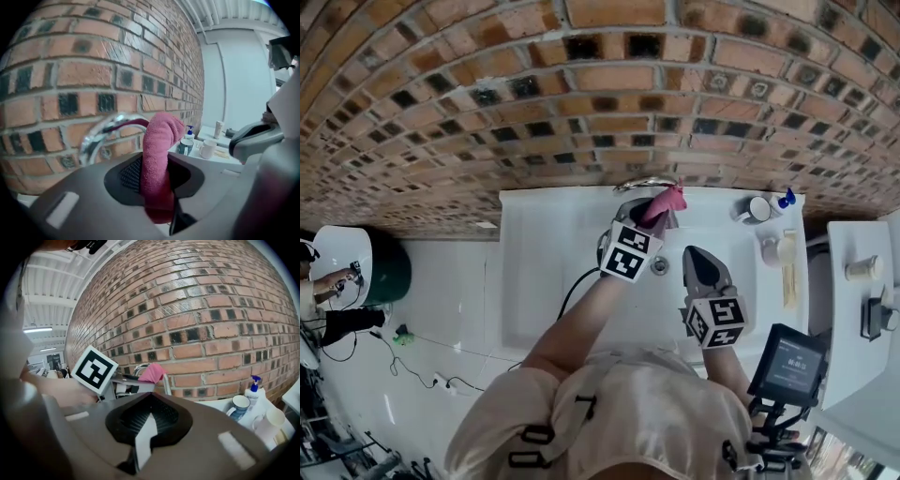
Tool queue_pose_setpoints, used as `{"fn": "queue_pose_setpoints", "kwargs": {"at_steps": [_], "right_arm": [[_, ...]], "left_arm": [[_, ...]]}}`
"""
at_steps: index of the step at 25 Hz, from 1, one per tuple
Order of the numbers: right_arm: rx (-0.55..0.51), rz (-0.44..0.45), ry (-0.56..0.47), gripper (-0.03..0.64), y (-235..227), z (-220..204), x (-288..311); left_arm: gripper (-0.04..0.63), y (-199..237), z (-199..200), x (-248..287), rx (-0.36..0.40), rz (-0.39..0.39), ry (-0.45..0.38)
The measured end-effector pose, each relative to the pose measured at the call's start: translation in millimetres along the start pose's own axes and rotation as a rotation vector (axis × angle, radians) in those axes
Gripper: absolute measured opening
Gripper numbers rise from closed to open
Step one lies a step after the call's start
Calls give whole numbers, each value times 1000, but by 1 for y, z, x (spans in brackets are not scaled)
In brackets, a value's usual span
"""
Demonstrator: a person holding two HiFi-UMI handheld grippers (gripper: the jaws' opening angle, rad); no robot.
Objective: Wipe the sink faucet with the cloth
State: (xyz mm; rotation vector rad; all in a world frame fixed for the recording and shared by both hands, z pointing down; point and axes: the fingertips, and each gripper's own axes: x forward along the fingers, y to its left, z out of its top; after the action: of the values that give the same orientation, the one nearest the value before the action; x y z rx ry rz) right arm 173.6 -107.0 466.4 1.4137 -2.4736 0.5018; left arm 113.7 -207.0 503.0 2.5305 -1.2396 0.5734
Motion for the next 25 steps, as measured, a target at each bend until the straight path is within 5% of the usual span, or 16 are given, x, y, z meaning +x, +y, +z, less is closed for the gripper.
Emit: {"fn": "queue_pose_setpoints", "kwargs": {"at_steps": [6,10,25], "right_arm": [[-56,94,-14,-12,56,13,17],[-88,150,-13,-12,96,15,24],[-119,220,89,-12,197,-36,56]], "left_arm": [[109,28,54,-91,-32,77,-204],[110,54,55,-148,-62,138,-258],[110,147,-124,-269,-152,387,-50]]}}
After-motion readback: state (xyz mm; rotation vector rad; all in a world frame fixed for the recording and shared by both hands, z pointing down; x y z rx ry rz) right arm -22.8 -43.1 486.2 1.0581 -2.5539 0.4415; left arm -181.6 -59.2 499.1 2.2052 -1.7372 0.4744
